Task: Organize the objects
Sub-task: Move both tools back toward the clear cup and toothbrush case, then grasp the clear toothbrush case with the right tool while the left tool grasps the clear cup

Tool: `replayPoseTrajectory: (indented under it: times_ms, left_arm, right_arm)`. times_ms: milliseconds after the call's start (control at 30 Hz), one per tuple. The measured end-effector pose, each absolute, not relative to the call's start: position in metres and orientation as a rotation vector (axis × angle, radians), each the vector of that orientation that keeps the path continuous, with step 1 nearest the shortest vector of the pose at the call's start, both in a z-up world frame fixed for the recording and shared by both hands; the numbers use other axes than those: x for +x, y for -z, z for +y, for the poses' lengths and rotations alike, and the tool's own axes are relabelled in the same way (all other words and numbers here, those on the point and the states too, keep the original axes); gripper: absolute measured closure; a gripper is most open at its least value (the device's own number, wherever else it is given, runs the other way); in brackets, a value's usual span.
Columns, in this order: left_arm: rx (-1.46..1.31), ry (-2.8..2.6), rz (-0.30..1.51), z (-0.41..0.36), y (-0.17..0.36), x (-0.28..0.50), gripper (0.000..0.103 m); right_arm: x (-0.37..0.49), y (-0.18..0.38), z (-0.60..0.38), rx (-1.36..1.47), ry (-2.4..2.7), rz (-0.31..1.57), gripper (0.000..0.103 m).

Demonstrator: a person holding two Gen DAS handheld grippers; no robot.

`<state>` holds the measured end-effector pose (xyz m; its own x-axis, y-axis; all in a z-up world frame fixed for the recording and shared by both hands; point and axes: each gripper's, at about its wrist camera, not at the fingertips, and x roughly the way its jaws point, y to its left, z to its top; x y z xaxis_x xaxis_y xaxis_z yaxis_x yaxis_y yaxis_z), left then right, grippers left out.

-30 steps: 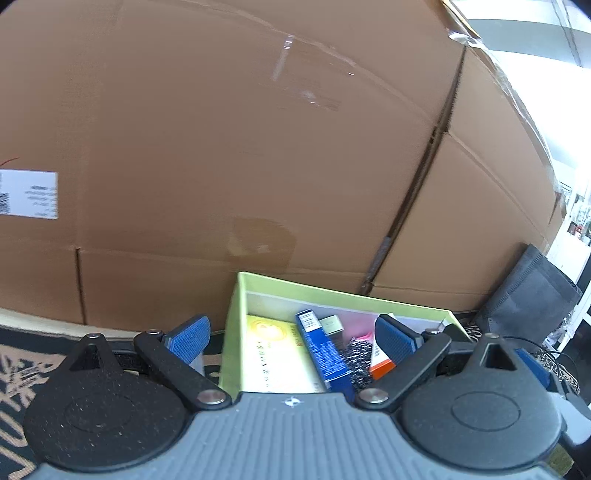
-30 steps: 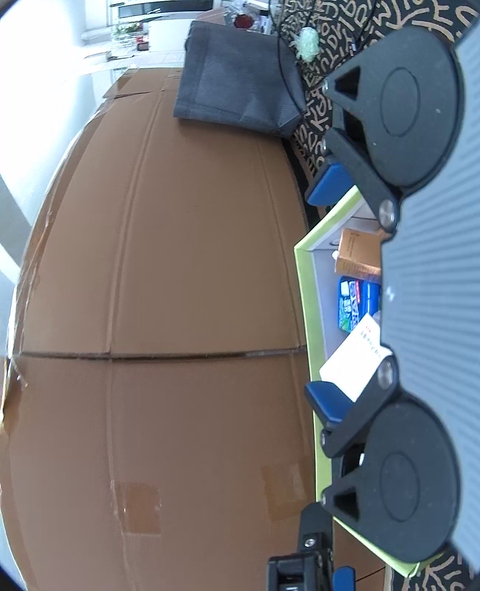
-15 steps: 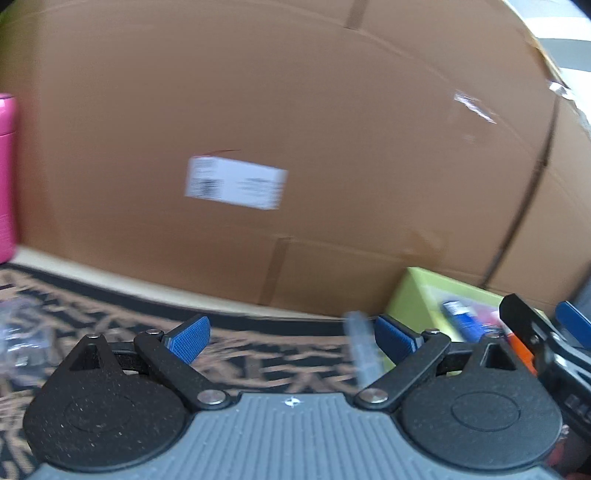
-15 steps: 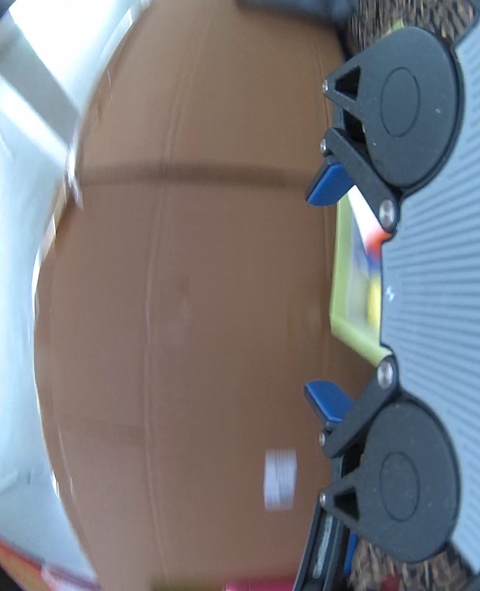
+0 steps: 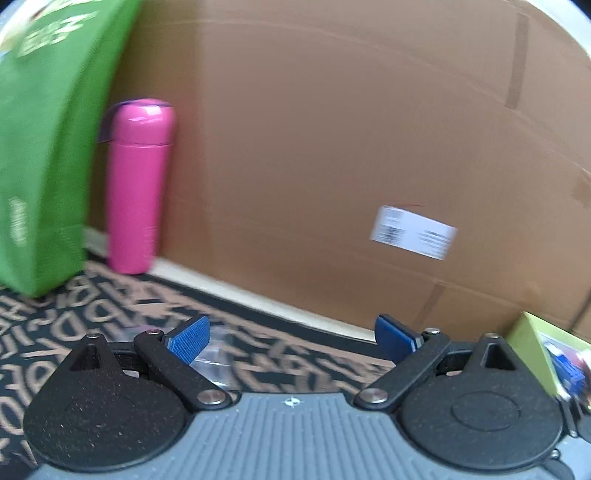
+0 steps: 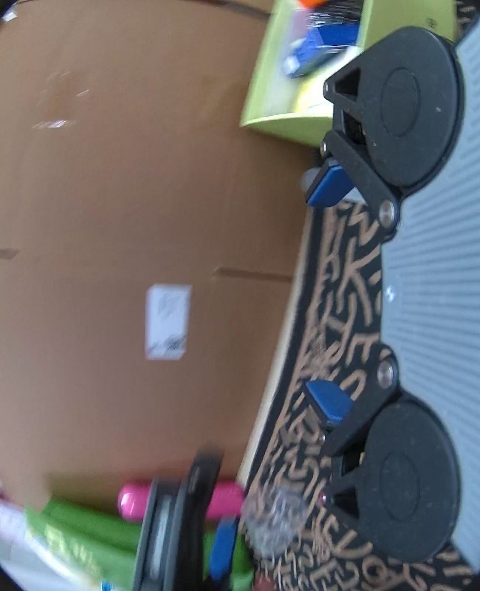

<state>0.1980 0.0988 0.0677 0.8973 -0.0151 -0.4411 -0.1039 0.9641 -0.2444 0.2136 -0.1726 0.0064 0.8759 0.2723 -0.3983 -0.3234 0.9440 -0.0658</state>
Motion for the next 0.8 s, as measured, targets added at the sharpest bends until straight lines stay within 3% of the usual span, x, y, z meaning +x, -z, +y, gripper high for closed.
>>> replayPoseTrajectory:
  times_ms: [133, 400, 500, 567, 600, 633, 667, 733, 800]
  left_arm:
    - [-0.351, -0.129, 0.486, 0.129, -0.063, 0.208, 0.004]
    - [-0.159, -0.127, 0.57, 0.114, -0.052, 0.219, 0.004]
    - [-0.098, -0.147, 0.591, 0.112, -0.043, 0.225, 0.011]
    - [-0.106, -0.147, 0.624, 0.117, -0.036, 0.228, 0.042]
    - [-0.136, -0.133, 0.647, 0.122, -0.032, 0.232, 0.049]
    - [-0.175, -0.113, 0.671, 0.128, -0.028, 0.235, 0.067]
    - [-0.217, -0.095, 0.695, 0.134, -0.023, 0.238, 0.076]
    - [-0.303, -0.062, 0.724, 0.144, -0.015, 0.242, 0.086]
    - [-0.344, -0.059, 0.712, 0.151, -0.013, 0.241, 0.094]
  right_arm:
    - [0.221, 0.001, -0.19, -0.099, -0.213, 0.432, 0.009]
    - [0.235, 0.008, -0.218, -0.013, -0.047, 0.519, 0.004]
    - [0.253, 0.019, -0.219, -0.004, -0.043, 0.638, 0.004]
    - [0.255, 0.023, -0.223, 0.028, -0.067, 0.684, 0.007]
    - [0.256, 0.023, -0.222, 0.029, -0.069, 0.676, 0.016]
    - [0.255, 0.023, -0.221, 0.03, -0.085, 0.668, 0.029]
    - [0.257, 0.023, -0.219, 0.02, -0.101, 0.663, 0.036]
    - [0.257, 0.024, -0.214, -0.01, -0.116, 0.652, 0.067]
    - [0.254, 0.023, -0.211, -0.021, -0.15, 0.646, 0.071]
